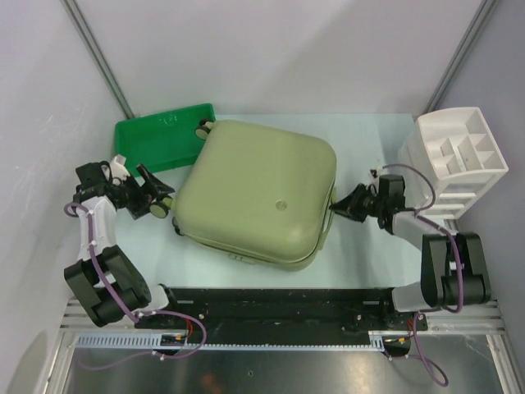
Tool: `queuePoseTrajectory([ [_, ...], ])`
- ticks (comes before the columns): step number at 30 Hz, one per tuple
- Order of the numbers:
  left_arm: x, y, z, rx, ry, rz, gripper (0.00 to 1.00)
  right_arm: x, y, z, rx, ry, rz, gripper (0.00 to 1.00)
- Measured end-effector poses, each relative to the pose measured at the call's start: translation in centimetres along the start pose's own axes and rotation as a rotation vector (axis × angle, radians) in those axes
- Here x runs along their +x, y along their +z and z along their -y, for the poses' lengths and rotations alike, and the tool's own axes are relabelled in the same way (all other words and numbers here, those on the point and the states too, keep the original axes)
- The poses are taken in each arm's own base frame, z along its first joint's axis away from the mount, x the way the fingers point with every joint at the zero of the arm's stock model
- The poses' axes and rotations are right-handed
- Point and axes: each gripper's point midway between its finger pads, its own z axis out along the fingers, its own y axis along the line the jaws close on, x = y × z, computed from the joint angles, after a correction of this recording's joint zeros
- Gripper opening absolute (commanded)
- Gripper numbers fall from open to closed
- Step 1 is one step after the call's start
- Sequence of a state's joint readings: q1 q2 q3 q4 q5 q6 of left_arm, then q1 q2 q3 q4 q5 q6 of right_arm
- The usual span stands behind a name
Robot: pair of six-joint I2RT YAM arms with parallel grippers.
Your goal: Open, take out, and arrange the luggage
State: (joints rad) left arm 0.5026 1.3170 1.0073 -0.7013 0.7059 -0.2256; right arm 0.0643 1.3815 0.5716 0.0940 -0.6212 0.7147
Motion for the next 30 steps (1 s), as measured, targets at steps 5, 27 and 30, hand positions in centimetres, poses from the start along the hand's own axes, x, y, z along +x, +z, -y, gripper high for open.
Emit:
queuePoseTrajectory([
  [5,1.5,1.1,2.0,0.047,0.05,-0.061,0.95,-6.9,0.7,1.1,0.078,-0.093,0.133,0.0],
  [27,0.4,7.0,10.8,0.242,0.182,0.001,0.89,-4.4,-12.0,-17.1,-0.263,-0.911,0.234,0.91],
  [30,0.4,7.4,14.0,0.328,0.189,0.016,0.88,0.8,-12.4,-17.4,-0.326,-1.052,0.097,0.85],
])
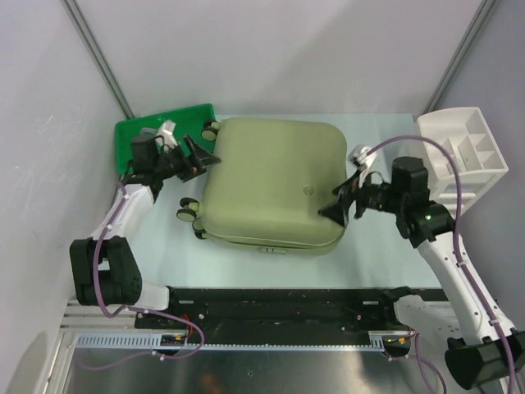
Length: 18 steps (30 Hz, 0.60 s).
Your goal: Open, take out, and arrange the luggage
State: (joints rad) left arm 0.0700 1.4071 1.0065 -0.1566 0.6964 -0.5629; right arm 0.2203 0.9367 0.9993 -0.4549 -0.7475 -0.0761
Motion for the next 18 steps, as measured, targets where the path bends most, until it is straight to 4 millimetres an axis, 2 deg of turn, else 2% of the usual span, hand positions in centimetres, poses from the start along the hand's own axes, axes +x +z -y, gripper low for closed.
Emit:
queuePoseTrajectory([
  [3,1.0,2.0,2.9,0.085,0.022,-0.028,0.88,3.0,0.4,-4.1,-0.145,-0.082,-0.112,0.81],
  [7,0.9,3.4,3.6,0.12,0.01,-0.022,0.89,6.6,1.2,-7.8,-0.293,-0.183,-0.21,0.8],
  [9,0.9,4.3,4.0,0.131,-0.002,-0.011,0.89,8.7,1.7,-8.9,-0.342,-0.235,-0.251,0.8],
  [13,0.8,5.9,4.7,0.149,-0.024,0.006,0.89,13.2,2.5,-9.5,-0.384,-0.262,-0.358,0.77],
  [15,0.8,6.5,4.9,0.155,-0.042,0.012,0.89,14.7,3.1,-8.6,-0.361,-0.264,-0.402,0.77],
  [18,0.8,7.4,5.3,0.161,-0.067,0.013,0.88,16.2,4.3,-6.0,-0.286,-0.252,-0.446,0.77],
])
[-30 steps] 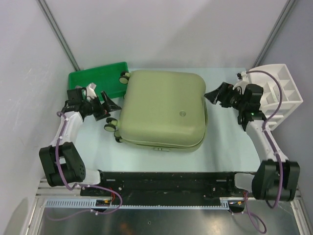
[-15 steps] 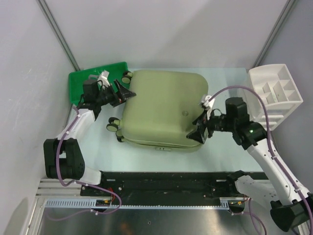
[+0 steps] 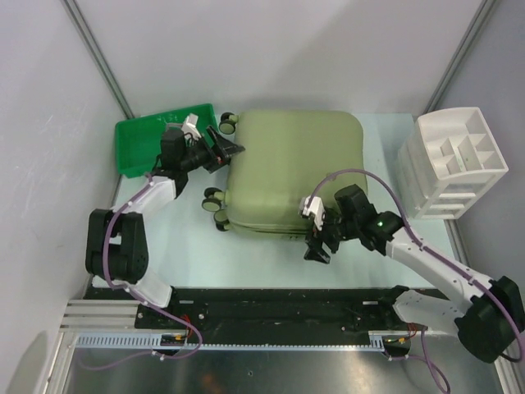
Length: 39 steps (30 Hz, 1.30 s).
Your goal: Open, take out, and arrange the luggage
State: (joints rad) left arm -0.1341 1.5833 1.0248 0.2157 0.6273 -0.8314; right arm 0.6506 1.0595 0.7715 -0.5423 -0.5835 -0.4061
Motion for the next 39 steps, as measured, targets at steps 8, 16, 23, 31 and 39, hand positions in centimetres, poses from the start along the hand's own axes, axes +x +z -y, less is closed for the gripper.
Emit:
queuePoseTrajectory([
  [8,-1.4,3.9,0.2,0.023,-0.014,-0.031,0.87,0.2,-0.6,9.8,0.273,0.041,0.043,0.77],
  [16,-4.7,7.8,0.2,0.054,0.067,-0.042,0.89,-0.9,0.6,13.2,0.345,0.041,0.097,0.81],
  [23,-5.0,7.3,0.5,0.064,0.211,-0.075,1.0,-1.7,1.1,13.3,0.345,0.061,0.127,0.84],
  [31,-5.9,-3.1,1.6,0.017,0.391,-0.033,1.0,-5.8,-2.6,11.8,0.373,0.036,0.258,0.99],
  [39,-0.3,-11.9,0.2,-0.049,0.283,0.049,1.0,-9.5,-8.1,9.9,0.467,0.025,0.411,1.0],
])
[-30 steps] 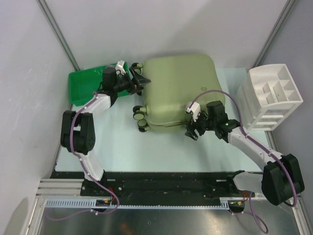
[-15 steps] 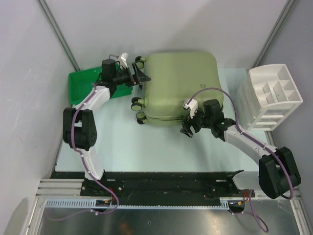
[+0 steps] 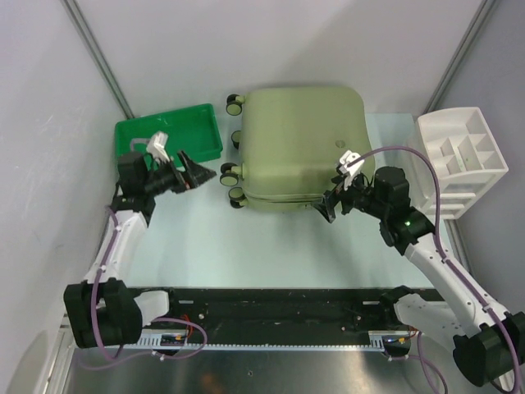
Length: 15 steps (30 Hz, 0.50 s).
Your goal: Open, take out, and arrange the luggage
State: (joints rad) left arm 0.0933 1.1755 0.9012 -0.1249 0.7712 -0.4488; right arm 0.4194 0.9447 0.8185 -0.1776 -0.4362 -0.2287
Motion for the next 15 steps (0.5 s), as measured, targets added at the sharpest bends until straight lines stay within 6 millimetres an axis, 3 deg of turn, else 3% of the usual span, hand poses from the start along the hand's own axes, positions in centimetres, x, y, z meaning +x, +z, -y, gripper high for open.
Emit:
queuePoseTrajectory([
  [2,2.5,0.0,-0.5,0.007,-0.083,-0.031,1.0,0.4,-0.4,0.6,0.022,0.015,-0.007,1.0],
  [6,5.4,0.8,-1.5,0.031,-0.239,-0.08,1.0,1.5,-0.9,0.8,0.023,0.028,-0.036,1.0],
  [15,5.2,3.9,0.5,0.219,-0.307,-0.114,1.0,2.6,-1.1,-0.2,-0.026,0.027,-0.075,1.0],
])
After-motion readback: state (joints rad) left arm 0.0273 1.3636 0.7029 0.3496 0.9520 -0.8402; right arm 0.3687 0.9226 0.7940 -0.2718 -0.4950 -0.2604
